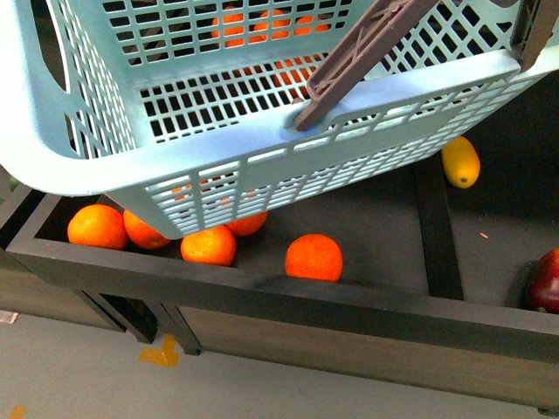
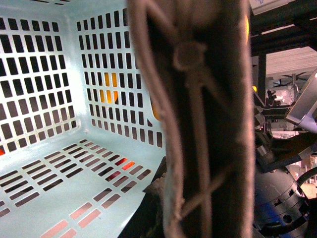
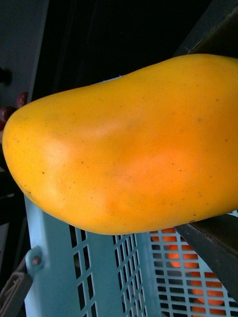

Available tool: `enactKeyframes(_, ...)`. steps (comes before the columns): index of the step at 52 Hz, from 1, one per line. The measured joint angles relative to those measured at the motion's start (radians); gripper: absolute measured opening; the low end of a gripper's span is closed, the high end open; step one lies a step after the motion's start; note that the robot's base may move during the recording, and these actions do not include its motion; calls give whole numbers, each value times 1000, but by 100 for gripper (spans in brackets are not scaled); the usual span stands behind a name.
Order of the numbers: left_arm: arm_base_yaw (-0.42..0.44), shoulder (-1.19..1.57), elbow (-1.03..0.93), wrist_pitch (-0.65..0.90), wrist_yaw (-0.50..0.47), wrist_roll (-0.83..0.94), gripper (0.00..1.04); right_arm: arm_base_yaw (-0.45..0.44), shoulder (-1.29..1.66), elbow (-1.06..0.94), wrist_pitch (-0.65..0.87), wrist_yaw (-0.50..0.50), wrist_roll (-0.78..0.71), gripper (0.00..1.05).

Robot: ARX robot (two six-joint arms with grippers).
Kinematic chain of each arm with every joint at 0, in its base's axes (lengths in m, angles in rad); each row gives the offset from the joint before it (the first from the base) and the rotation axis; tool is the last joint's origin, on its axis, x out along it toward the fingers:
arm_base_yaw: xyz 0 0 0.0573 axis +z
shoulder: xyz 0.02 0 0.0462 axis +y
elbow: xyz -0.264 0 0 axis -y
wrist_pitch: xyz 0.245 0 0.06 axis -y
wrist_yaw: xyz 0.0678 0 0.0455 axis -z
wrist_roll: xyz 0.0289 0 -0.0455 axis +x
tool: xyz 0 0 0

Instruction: Pick mango and avocado into basket

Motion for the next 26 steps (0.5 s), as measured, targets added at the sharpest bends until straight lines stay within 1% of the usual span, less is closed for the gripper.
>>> enactKeyframes(3,0,0,0,0,0,0,5,5,0,-1,0,12,0,77)
enactKeyframes(6,0,0,0,0,0,0,5,8,0,-6,10,32,2,88)
enactKeyframes(11,0,0,0,0,1,0,5,1,-10,-24,42,81,18,97)
enactKeyframes(15,0,0,0,0,-2,3,5,-16,-25,-46,58,119,43,96)
enactKeyframes(19,0,0,-8,-2,3,-5,5,-53,-66,-90,78,191,90,96)
enactKeyframes(24,2,0,-9,-2,-11,-2,5,-95,-113,-126,87,228,119,96)
enactKeyframes(25,3,0,-9,-2,-12,0,5,-101,-118,-131,103,238,119,95)
enactKeyframes(26,3,0,-9,-2,-15,2,5,-105,-132,-163,192,294,102,91)
